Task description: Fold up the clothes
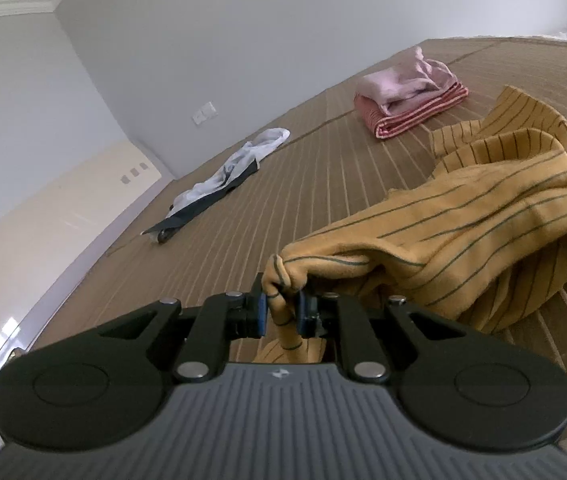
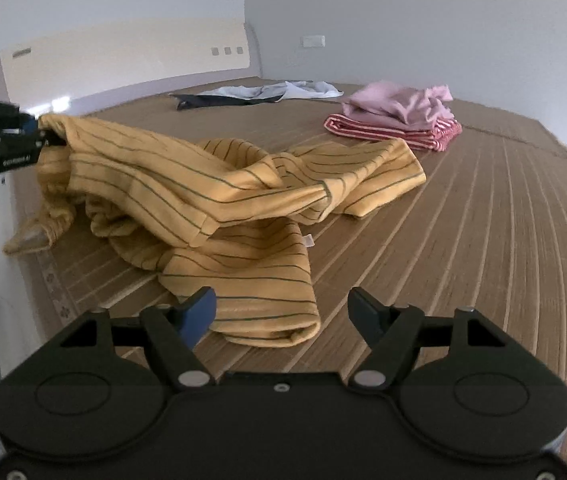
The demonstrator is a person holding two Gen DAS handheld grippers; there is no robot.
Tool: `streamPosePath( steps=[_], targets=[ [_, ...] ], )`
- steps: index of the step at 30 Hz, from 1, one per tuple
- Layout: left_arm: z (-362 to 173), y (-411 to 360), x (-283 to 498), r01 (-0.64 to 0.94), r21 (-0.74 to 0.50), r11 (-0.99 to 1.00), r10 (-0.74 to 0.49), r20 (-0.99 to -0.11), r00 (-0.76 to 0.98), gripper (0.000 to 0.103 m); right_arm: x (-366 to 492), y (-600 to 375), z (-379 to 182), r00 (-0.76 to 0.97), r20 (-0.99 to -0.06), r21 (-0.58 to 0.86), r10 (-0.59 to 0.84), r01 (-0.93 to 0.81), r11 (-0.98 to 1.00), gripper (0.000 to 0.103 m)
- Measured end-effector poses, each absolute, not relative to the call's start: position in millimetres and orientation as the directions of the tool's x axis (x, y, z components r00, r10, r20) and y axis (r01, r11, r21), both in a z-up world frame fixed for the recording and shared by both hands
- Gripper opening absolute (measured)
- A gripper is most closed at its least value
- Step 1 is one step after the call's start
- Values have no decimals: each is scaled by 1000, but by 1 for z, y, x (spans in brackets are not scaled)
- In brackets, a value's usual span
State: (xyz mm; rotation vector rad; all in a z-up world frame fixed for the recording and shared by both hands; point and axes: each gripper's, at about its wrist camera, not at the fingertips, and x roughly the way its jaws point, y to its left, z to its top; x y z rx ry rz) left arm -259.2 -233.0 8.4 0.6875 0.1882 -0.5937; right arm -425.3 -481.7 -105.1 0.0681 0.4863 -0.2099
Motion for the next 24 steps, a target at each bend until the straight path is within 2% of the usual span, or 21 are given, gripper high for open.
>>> streamPosePath(
  steps=[9, 21, 24],
  targets=[
    [6, -232, -259, 578, 537, 615, -454, -358, 816, 17, -420, -467, -104, 897, -416, -5, -151, 164, 986, 79],
    [3, -229, -259, 587, 521, 620, -457, -368, 810, 17, -415, -465, -101, 898, -415, 11, -146, 165, 986, 80],
    [3, -229, -260, 587, 524, 618, -456, -369, 810, 17, -416, -460, -100, 917, -381, 2, -117, 128, 992, 82]
  ],
)
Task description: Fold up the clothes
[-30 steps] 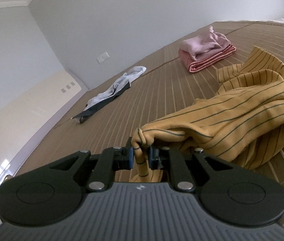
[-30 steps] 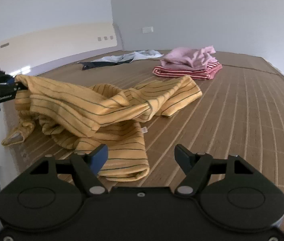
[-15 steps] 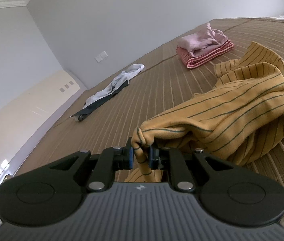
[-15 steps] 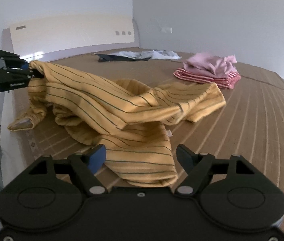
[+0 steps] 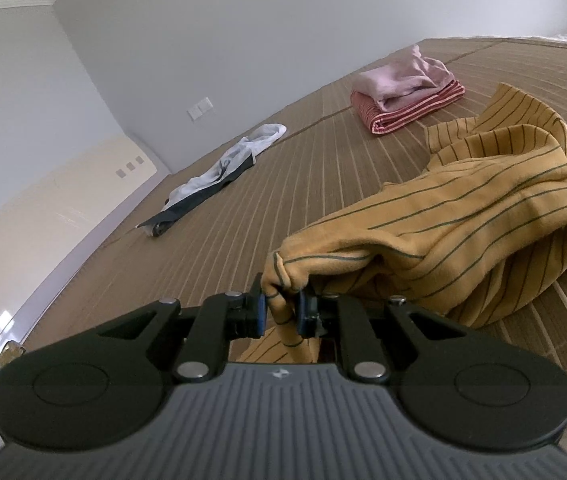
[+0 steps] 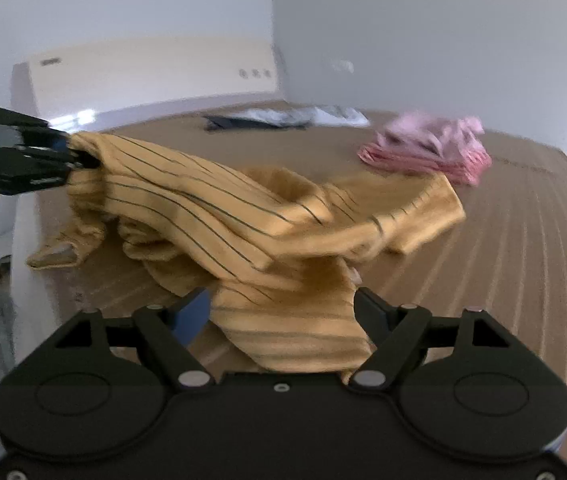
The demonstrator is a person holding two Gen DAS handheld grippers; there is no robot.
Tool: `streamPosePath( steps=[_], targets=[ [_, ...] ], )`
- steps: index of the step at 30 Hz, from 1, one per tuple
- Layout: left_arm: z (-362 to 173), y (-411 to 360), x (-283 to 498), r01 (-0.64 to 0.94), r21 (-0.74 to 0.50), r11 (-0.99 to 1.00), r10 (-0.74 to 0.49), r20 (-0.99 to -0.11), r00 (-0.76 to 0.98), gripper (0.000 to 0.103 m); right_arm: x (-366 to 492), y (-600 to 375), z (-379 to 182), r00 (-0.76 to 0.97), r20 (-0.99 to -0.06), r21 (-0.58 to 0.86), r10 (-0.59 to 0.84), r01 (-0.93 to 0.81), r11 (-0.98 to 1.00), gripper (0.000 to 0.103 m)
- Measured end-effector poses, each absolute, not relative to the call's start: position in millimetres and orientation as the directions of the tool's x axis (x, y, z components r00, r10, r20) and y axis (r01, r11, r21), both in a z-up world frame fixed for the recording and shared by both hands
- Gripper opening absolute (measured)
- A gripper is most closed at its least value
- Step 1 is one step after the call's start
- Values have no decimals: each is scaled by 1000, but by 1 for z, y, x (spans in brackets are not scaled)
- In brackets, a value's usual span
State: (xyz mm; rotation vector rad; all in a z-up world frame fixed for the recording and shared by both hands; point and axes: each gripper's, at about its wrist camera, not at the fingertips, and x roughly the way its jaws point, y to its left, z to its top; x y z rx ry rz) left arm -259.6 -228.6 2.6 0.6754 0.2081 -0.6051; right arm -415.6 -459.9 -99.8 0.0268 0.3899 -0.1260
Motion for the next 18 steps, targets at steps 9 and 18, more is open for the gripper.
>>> streamPosePath(
  steps=[9, 18],
  targets=[
    [2, -225, -258, 594, 520, 614, -463, -373, 804, 17, -388, -435, -94, 944, -326, -61, -45, 26, 998, 84],
    [-1, -226, -255, 595, 528, 606, -469, -367, 803, 17, -352, -418, -100, 933, -347, -176, -100, 40, 984, 83]
  ],
)
